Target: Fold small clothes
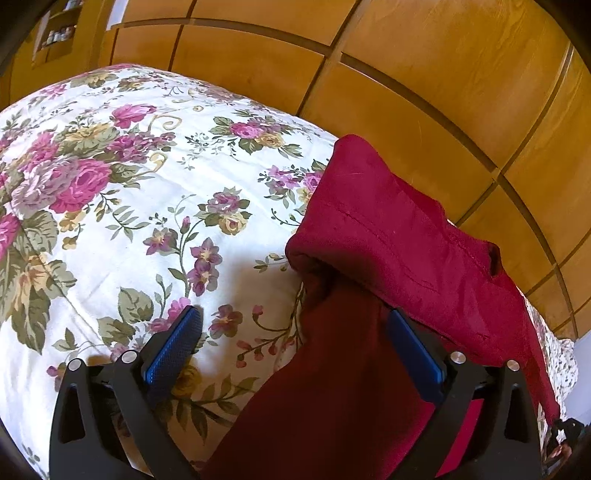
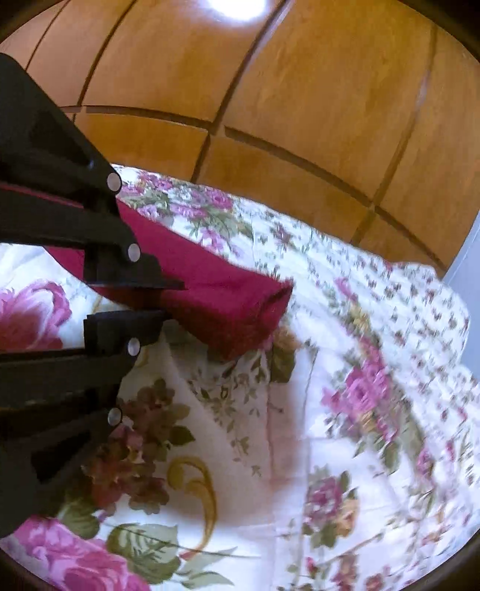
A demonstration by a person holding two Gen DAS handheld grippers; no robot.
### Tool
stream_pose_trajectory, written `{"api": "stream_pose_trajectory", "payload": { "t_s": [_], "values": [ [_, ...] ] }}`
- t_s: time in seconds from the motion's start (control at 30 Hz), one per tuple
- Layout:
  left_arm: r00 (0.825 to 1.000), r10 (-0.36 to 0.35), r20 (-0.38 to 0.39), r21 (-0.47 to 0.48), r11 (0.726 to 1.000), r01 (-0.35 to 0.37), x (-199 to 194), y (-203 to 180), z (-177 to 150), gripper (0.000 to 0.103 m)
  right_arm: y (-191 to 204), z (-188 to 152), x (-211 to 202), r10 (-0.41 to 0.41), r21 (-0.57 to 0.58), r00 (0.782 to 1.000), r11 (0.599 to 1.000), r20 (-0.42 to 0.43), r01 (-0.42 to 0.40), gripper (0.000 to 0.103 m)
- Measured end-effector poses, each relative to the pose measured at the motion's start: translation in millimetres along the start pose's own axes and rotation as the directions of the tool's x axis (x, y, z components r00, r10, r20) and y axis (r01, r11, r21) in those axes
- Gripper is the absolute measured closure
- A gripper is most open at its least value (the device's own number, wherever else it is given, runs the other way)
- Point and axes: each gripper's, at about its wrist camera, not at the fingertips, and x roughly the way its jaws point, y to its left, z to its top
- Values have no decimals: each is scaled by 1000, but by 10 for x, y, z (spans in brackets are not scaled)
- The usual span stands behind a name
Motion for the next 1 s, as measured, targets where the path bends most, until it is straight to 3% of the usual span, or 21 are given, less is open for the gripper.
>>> {"api": "stream_pose_trajectory", "payload": {
  "t_s": [0.27, 0.5, 0.67, 0.77, 0.87, 0.93, 1.0],
  "values": [
    [1000, -6, 1, -5, 1000, 6, -1, 8, 4, 4, 787, -400, -187, 130, -207, 991, 970, -21, -131, 95],
    [1000, -9, 2, -7, 1000, 9, -3, 11, 5, 4, 1607, -1149, -166, 219, -427, 963, 864, -158, -267, 95],
    [1000, -9, 2, -7, 1000, 9, -1, 11, 8, 4, 2007, -1810, -58, 260, -481, 921, 793, -290, -375, 95],
    [1000, -9, 1, -6, 1000, 9, 4, 9, 12, 4, 2142, -2205, 96, 233, -501, 896, 762, -379, -410, 95],
    [1000, -9, 1, -7, 1000, 9, -1, 9, 8, 4, 2170, -2594, 306, 148, -553, 881, 728, -448, -404, 92],
    [1000, -9, 1, -7, 1000, 9, 0, 8, 8, 4, 2131, -2782, 453, 60, -623, 892, 696, -447, -359, 84],
    [1000, -10, 1, -8, 1000, 10, 2, 8, 7, 4, 2100, -2886, 508, 44, -642, 885, 672, -464, -370, 65]
  ]
}}
